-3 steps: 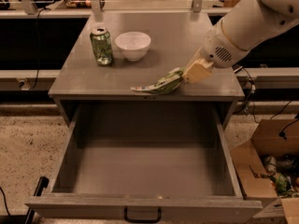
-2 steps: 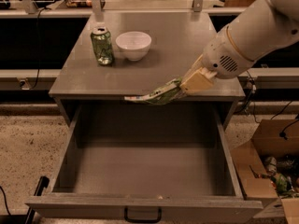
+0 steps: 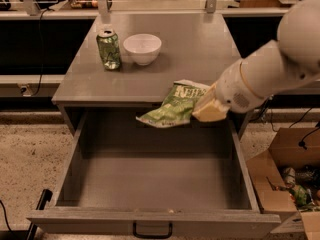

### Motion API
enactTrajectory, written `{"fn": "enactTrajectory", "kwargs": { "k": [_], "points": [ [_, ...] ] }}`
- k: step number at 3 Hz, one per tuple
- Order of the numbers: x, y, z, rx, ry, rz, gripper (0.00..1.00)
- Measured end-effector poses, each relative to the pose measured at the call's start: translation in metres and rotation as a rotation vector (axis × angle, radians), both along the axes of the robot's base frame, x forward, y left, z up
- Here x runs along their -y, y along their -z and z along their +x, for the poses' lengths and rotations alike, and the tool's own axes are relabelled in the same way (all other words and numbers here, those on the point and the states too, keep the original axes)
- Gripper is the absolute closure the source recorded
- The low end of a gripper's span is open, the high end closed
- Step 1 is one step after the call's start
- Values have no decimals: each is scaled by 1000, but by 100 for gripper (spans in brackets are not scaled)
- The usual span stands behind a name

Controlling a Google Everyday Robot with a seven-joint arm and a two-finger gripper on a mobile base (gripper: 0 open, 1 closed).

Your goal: Place green jalapeno chip bag into top drawer

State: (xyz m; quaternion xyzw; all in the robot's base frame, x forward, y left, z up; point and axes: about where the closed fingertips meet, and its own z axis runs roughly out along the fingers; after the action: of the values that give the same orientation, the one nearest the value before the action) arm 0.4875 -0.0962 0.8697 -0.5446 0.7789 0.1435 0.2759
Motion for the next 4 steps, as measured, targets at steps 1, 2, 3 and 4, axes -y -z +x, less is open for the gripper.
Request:
{"fn": "enactTrajectory", "kwargs": {
  "k": [1, 2, 3, 4],
  "points": [
    [0, 61, -9, -44, -75, -40, 100],
    [0, 61, -9, -44, -75, -40, 100],
    [1, 73, -10, -54, -83, -65, 100],
    [13, 113, -27, -62, -177, -153, 100]
  ]
}}
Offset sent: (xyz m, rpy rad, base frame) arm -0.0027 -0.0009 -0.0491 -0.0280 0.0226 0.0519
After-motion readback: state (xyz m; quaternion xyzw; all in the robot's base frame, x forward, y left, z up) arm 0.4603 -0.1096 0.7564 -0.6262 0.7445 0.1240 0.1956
